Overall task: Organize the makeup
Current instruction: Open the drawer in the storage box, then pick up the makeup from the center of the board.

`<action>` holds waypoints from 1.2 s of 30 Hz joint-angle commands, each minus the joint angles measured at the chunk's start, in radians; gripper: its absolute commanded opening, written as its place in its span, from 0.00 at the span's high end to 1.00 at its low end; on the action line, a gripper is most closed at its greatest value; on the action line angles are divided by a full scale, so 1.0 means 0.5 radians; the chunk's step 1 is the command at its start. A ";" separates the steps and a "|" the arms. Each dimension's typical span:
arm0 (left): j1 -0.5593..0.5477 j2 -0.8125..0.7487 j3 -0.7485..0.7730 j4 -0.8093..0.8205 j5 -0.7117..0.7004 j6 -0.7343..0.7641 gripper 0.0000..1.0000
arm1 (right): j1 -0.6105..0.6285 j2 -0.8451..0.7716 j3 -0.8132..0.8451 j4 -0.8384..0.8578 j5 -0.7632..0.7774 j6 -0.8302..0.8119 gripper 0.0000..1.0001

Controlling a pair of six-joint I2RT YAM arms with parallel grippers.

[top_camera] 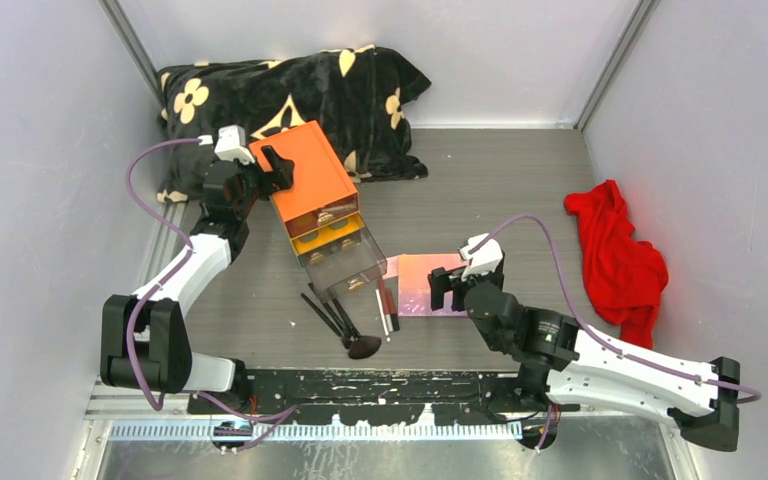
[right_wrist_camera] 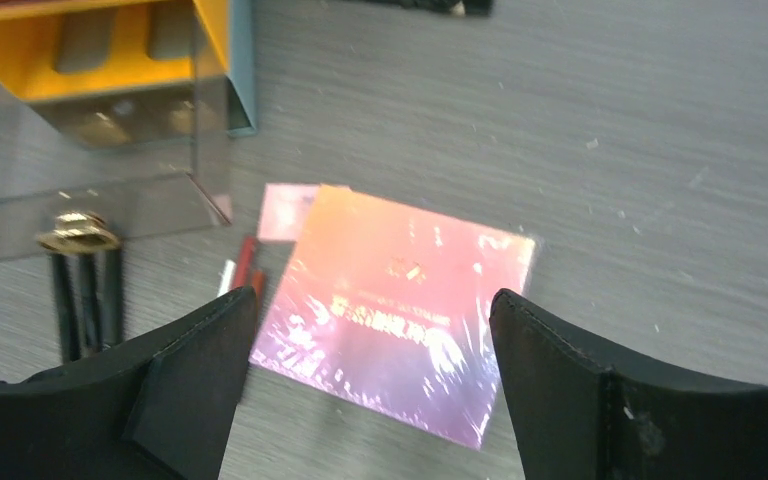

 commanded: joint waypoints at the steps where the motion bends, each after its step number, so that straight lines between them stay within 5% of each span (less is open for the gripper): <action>1: 0.016 0.124 -0.085 -0.560 -0.074 0.166 0.12 | -0.111 0.094 0.034 -0.306 -0.055 0.273 0.09; 16: 0.018 0.133 -0.096 -0.548 -0.054 0.150 0.12 | -1.119 0.273 -0.119 -0.027 -1.107 0.306 0.11; 36: 0.017 0.137 -0.098 -0.567 -0.075 0.165 0.12 | -1.806 0.434 -0.238 0.053 -1.992 0.244 0.22</action>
